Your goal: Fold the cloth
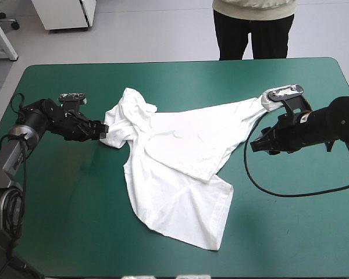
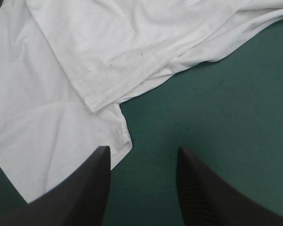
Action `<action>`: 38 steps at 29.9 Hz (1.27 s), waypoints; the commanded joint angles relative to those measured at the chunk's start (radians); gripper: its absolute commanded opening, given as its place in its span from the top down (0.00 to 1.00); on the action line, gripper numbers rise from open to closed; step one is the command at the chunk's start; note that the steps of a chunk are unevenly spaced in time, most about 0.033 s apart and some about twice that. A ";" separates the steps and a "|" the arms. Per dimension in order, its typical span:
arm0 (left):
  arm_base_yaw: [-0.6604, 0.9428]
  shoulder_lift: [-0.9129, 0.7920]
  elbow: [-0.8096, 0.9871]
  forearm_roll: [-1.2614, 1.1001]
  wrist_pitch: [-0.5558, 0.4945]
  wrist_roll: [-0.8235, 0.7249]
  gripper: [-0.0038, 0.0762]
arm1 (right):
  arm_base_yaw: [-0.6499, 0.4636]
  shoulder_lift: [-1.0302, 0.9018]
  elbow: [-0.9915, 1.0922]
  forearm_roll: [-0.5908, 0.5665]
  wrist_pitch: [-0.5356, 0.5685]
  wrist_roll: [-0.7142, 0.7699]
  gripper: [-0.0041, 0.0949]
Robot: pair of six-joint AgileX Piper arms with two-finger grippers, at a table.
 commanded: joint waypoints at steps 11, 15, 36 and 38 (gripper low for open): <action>-0.091 0.090 -0.026 -0.051 -0.158 0.077 0.41 | 0.000 -0.026 -0.024 0.019 -0.025 -0.017 0.53; -0.102 0.089 -0.026 -0.049 -0.172 0.070 0.70 | 0.004 -0.026 -0.024 0.028 -0.020 -0.024 0.53; -0.102 0.089 -0.026 0.000 -0.112 0.072 0.96 | 0.744 0.003 0.274 -0.245 -0.093 0.184 0.55; -0.102 0.089 -0.026 0.000 -0.110 0.072 0.96 | 0.823 0.016 0.312 -0.271 -0.139 0.197 0.52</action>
